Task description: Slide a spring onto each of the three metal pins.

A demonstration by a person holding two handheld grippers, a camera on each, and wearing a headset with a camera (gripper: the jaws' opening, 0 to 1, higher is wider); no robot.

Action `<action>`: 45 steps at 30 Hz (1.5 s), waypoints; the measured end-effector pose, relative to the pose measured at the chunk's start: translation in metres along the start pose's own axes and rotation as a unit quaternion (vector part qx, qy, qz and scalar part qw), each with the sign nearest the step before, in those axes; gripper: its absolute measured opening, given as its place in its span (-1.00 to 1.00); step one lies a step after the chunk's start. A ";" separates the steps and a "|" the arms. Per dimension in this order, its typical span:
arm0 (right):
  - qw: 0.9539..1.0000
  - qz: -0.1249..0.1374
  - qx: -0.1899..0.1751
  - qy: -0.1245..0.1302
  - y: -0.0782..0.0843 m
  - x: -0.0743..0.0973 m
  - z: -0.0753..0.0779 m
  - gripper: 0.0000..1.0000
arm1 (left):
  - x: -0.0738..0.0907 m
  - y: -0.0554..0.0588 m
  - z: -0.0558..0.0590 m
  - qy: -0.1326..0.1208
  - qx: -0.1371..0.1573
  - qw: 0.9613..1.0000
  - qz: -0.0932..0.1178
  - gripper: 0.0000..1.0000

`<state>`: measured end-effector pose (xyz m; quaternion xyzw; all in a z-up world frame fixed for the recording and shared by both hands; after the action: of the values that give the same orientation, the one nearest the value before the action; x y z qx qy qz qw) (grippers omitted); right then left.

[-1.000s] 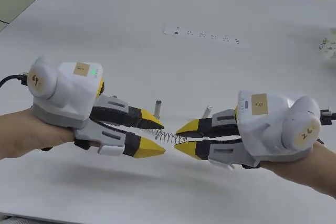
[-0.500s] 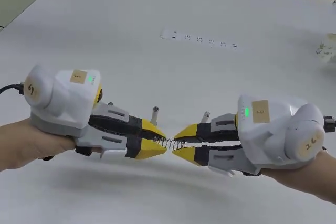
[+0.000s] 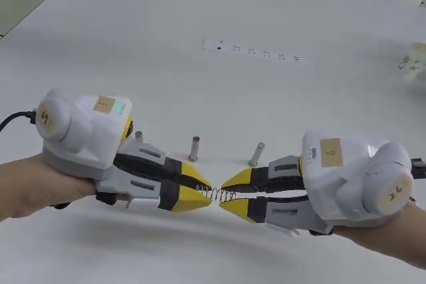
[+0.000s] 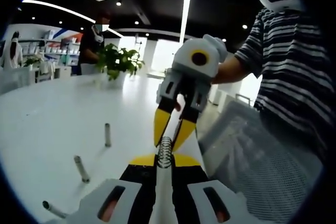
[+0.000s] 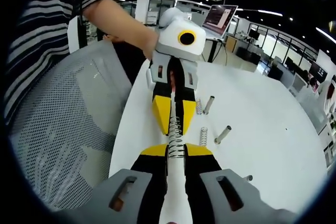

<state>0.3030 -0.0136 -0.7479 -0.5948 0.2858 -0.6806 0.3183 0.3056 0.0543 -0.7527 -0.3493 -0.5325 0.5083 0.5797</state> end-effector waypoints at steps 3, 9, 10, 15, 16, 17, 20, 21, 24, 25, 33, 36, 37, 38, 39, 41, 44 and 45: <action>1.000 -0.009 -0.005 0.003 0.007 0.000 0.000 -0.76 | -0.002 0.002 0.001 0.004 0.002 1.000 -0.003 -0.96; 1.000 -0.001 -0.030 0.000 0.014 0.003 -0.002 -0.80 | -0.002 0.004 -0.002 0.005 0.005 1.000 -0.008 -0.96; 0.999 -0.001 -0.033 0.000 0.014 0.003 -0.002 -0.80 | -0.002 0.004 -0.002 0.005 0.005 1.000 -0.008 -0.96; 0.999 0.013 -0.038 0.000 0.011 0.002 -0.002 -0.83 | -0.003 0.004 -0.001 0.007 0.008 1.000 -0.008 -0.96; 0.999 0.012 -0.039 0.000 0.010 0.002 -0.002 -0.83 | -0.003 0.004 -0.001 0.007 0.008 1.000 -0.008 -0.96; 0.999 0.010 -0.038 -0.002 0.011 0.002 -0.002 -0.83 | -0.002 0.004 -0.001 0.007 0.009 1.000 -0.008 -0.96; 0.999 0.011 -0.040 -0.005 0.012 0.001 -0.002 -0.84 | -0.003 0.005 0.000 0.008 0.008 1.000 -0.011 -0.96; 0.999 0.010 -0.040 -0.006 0.012 0.001 -0.002 -0.85 | -0.003 0.005 0.000 0.008 0.009 1.000 -0.011 -0.96; 1.000 0.010 -0.029 -0.001 0.009 0.004 -0.002 -0.85 | -0.003 0.005 -0.001 0.007 0.010 1.000 -0.010 -0.96; 1.000 0.009 -0.028 0.000 0.008 0.004 -0.002 -0.85 | -0.003 0.006 -0.001 0.007 0.011 1.000 -0.011 -0.96; 1.000 0.002 -0.006 -0.008 -0.001 0.009 -0.001 -0.86 | -0.005 0.010 0.000 0.008 0.005 1.000 -0.022 -0.96; 1.000 0.004 -0.001 -0.011 -0.006 0.010 -0.001 -0.86 | -0.005 0.010 0.000 0.008 0.003 1.000 -0.023 -0.96; 1.000 0.005 0.001 -0.012 -0.008 0.010 -0.001 -0.86 | -0.005 0.011 0.000 0.007 0.002 1.000 -0.024 -0.96; 1.000 0.006 0.003 -0.014 -0.009 0.010 -0.001 -0.87 | -0.005 0.011 0.000 0.008 0.002 1.000 -0.025 -0.96; 1.000 0.010 0.003 -0.017 -0.012 0.010 -0.001 -0.86 | -0.005 0.012 0.001 0.008 0.002 1.000 -0.027 -0.96; 1.000 0.014 0.005 -0.020 -0.016 0.010 -0.001 -0.86 | -0.005 0.012 0.002 0.009 0.001 1.000 -0.028 -0.96; 1.000 0.019 0.009 -0.023 -0.022 0.009 -0.002 -0.86 | -0.005 0.013 0.002 0.008 0.000 1.000 -0.030 -0.96; 0.999 0.020 0.011 -0.024 -0.023 0.009 -0.002 -0.86 | -0.005 0.014 0.002 0.009 -0.001 0.999 -0.032 -0.96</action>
<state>0.2984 -0.0055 -0.7246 -0.6018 0.2824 -0.6626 0.3450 0.3011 0.0524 -0.7665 -0.3371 -0.5384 0.4862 0.6001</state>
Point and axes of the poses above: the centre of the closed fingertips' face, and the gripper's own axes: x roughly backward along the fingers, z roughly to its right, y roughly out of its underside, the point moved 4 cm from there along x, roughly backward along the fingers, and after that the axes turned 1 degree about -x, right-handed, at the moved point
